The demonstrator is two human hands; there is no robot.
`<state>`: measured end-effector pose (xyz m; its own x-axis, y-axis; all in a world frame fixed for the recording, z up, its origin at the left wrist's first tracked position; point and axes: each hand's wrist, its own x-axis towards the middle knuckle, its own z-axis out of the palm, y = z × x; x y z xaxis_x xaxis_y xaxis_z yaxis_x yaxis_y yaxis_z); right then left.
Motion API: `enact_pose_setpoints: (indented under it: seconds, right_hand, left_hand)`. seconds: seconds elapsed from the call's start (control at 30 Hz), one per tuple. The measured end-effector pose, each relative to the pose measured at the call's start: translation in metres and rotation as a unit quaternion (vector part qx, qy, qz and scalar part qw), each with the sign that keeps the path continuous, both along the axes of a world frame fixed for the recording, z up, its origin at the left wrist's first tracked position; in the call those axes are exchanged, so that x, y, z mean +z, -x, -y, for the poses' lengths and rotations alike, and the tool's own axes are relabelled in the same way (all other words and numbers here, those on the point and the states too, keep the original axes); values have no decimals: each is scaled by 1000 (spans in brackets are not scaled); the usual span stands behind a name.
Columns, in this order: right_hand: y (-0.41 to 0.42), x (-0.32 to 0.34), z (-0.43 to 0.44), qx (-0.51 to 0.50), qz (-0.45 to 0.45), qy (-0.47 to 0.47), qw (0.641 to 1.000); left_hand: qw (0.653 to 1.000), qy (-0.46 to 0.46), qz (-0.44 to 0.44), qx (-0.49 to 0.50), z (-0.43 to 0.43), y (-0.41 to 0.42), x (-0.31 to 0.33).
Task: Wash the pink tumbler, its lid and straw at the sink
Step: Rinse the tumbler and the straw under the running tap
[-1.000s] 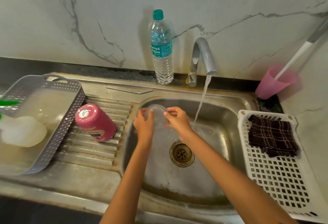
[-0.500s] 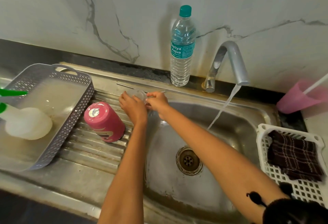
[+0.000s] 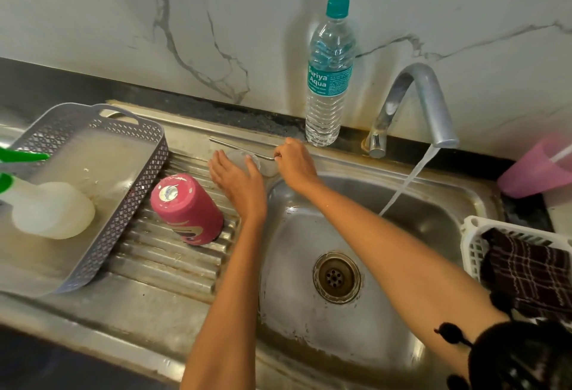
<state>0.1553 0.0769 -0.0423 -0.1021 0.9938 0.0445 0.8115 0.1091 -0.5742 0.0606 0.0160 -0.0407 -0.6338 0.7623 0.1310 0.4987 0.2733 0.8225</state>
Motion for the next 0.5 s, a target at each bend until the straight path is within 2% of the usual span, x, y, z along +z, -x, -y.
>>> enact_pose_setpoints:
  seconds: [0.17, 0.3, 0.5]
  right_hand:
    - [-5, -7, 0, 39, 71, -55, 995]
    - [-12, -13, 5, 20, 61, -74, 995]
    - [-41, -6, 66, -55, -64, -101, 991]
  left_hand:
    - [999, -17, -28, -30, 9, -14, -2]
    - [998, -43, -35, -41, 17, -21, -1]
    - [986, -103, 49, -123, 43, -54, 11]
